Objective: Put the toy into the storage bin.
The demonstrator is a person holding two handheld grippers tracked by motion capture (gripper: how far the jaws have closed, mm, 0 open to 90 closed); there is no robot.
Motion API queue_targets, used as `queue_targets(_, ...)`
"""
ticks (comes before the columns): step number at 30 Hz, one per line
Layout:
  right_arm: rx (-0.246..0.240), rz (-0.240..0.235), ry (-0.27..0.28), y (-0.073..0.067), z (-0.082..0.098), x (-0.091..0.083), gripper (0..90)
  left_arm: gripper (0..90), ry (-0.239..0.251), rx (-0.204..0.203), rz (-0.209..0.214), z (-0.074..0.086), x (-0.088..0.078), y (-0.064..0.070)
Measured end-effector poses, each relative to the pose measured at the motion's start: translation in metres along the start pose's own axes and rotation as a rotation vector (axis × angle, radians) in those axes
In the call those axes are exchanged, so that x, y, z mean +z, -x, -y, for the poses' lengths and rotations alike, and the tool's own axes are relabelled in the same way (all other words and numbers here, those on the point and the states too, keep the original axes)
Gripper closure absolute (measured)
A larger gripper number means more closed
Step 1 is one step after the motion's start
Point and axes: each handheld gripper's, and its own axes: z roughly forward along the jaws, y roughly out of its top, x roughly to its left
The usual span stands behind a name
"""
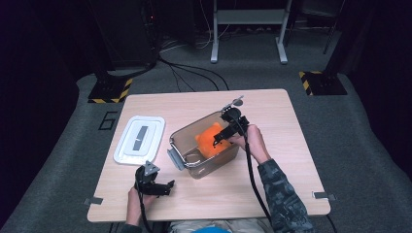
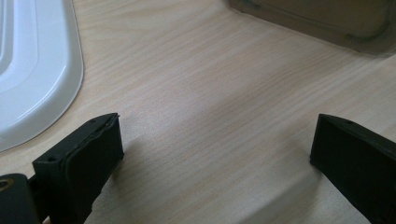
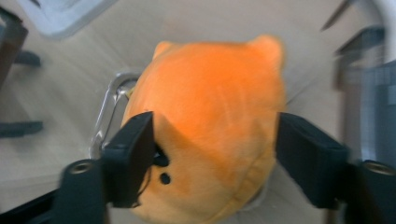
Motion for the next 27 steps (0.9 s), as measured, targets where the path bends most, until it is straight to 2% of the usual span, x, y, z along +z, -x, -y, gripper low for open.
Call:
queue_targets(1, -0.007, -0.030, -0.003, 0.000, 0.001, 0.004, 41.9, 2.1, 0.000, 0.000, 0.001, 0.000, 0.000, 0.000)
queue_targets(3, -0.005, -0.058, 0.000, -0.001, 0.001, 0.006, 54.1, 2.1, 0.000, 0.000, 0.001, 0.000, 0.000, 0.000)
queue_targets(4, -0.009, -0.061, 0.002, -0.002, 0.000, 0.007, 60.3, 2.1, 0.001, 0.000, 0.000, 0.000, 0.000, 0.000)
queue_targets(5, -0.008, -0.060, 0.000, -0.003, 0.000, 0.006, 70.4, 2.1, 0.000, 0.001, 0.001, 0.000, 0.000, 0.000)
queue_targets(6, -0.008, -0.060, 0.000, -0.003, 0.000, 0.006, 70.4, 2.1, 0.000, 0.001, 0.001, 0.000, 0.000, 0.000)
queue_targets(7, -0.011, -0.038, 0.004, -0.004, 0.000, 0.006, 76.1, 2.1, 0.000, 0.000, 0.001, 0.000, 0.000, 0.000)
queue_targets(9, -0.009, -0.042, 0.005, -0.004, 0.000, 0.006, 79.0, 2.1, 0.001, 0.000, 0.000, 0.000, 0.000, 0.000)
queue_targets(12, -0.008, -0.041, 0.011, -0.004, 0.000, 0.006, 76.0, 2.1, 0.001, 0.000, 0.001, 0.000, 0.000, 0.000)
queue_targets(13, -0.003, -0.042, 0.015, -0.003, 0.000, 0.005, 70.6, 2.1, 0.000, 0.000, 0.001, 0.000, 0.000, 0.000)
queue_targets(14, 0.011, -0.036, 0.023, -0.002, -0.001, 0.003, 52.1, 2.1, 0.001, 0.000, 0.001, 0.000, 0.000, 0.000)
queue_targets(15, 0.015, -0.029, 0.023, -0.002, -0.001, 0.003, 45.3, 2.1, 0.000, 0.000, 0.001, 0.000, 0.000, 0.000)
queue_targets(17, 0.022, -0.011, 0.011, -0.001, -0.002, 0.004, 38.7, 2.1, 0.001, 0.000, 0.000, 0.000, 0.000, 0.000)
queue_targets(19, 0.026, -0.010, -0.005, 0.000, -0.002, 0.007, 37.0, 2.1, 0.000, 0.001, 0.001, 0.000, 0.000, 0.000)
queue_targets(20, 0.033, -0.021, -0.019, 0.000, -0.002, 0.010, 37.7, 2.1, 0.000, 0.000, 0.001, 0.000, 0.000, 0.000)
queue_targets(25, 0.027, -0.030, -0.030, -0.001, -0.001, 0.017, 66.0, 2.1, 0.000, 0.000, 0.001, 0.000, 0.000, 0.000)
queue_targets(27, 0.028, -0.029, -0.028, -0.001, -0.001, 0.017, 72.9, 2.1, 0.000, 0.000, 0.001, 0.000, 0.000, 0.000)
